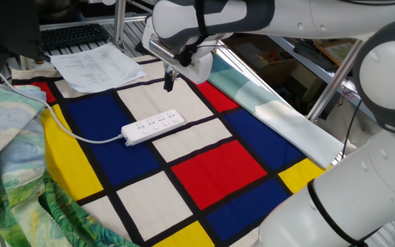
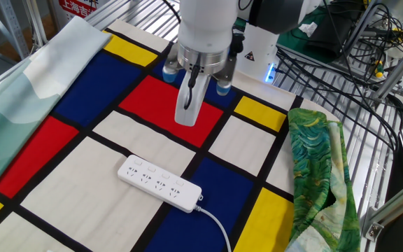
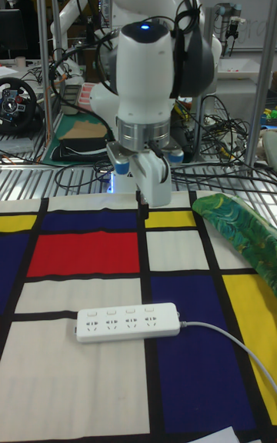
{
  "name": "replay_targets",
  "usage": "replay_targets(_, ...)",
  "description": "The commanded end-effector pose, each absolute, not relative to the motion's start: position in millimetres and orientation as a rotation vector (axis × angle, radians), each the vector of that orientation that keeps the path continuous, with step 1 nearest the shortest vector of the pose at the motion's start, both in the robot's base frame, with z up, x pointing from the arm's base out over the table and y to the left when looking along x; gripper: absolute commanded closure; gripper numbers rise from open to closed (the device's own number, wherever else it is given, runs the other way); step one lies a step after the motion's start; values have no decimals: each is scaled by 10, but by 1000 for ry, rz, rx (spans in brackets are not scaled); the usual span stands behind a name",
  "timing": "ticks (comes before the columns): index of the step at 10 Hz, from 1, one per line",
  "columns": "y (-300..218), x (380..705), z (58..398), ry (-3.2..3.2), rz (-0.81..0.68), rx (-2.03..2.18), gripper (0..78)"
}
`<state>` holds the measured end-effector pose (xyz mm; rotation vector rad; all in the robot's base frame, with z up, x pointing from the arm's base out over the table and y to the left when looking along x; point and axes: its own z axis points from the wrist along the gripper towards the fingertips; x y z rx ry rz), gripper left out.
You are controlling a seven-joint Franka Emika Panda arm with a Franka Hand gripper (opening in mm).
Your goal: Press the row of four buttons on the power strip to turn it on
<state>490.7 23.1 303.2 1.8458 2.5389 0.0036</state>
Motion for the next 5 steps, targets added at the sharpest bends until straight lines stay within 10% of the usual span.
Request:
replay_targets(1,245,4902,3025,2501,-19,1869,776)
replay_targets(5,241,4889,3017,2486,-13,1901,776)
